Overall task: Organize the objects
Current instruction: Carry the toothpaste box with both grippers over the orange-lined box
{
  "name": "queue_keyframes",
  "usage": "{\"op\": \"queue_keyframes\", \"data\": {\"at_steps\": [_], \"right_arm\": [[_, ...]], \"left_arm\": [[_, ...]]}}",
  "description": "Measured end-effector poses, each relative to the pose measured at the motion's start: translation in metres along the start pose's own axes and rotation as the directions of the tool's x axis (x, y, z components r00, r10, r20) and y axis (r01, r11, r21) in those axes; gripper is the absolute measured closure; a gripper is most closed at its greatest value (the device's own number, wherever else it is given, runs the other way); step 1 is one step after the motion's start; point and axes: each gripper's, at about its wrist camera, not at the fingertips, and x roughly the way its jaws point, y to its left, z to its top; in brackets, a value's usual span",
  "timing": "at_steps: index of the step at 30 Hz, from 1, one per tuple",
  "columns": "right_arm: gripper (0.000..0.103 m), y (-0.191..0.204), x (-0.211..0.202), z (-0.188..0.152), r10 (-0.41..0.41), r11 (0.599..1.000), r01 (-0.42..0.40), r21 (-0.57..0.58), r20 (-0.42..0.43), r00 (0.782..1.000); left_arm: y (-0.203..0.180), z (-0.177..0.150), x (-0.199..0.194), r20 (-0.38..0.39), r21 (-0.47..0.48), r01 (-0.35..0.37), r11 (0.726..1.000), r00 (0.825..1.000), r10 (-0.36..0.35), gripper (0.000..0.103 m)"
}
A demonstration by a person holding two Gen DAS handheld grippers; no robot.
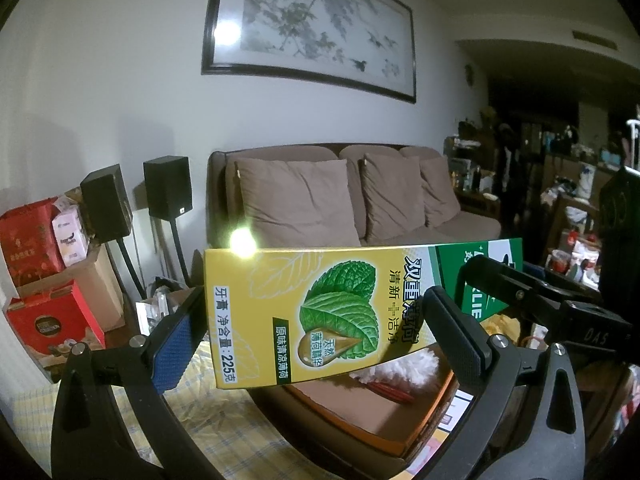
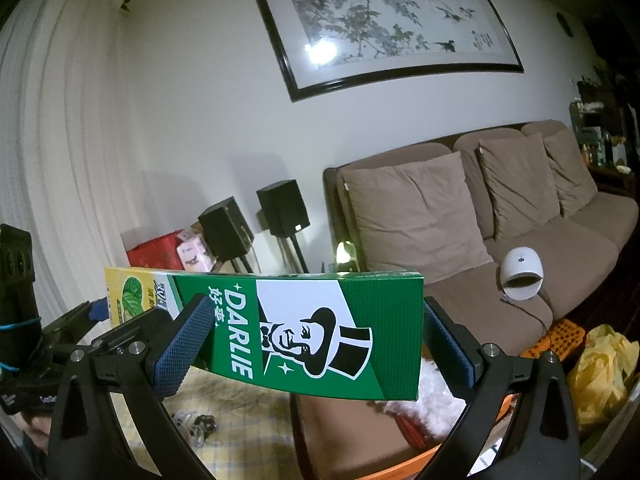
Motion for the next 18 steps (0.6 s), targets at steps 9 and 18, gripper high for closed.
{"op": "queue_keyframes", "data": {"at_steps": [9, 18], "right_arm": [[0.001, -0.006, 0.004, -0.002, -0.014, 1.0, 0.014, 0.002, -0.022, 1.0], [0.001, -0.011, 0.008, -0.003, -0.025, 1.0, 0.026, 0.01, -0.04, 0.999]], "left_arm": [[-0.001, -0.003, 0.008, -0.015, 0.001, 0.01, 1.0, 1.0, -0.01, 0.0], [-0.001, -0.004, 0.016, -0.035, 0.004, 0.015, 1.0, 0.999, -0.015, 0.0]]}}
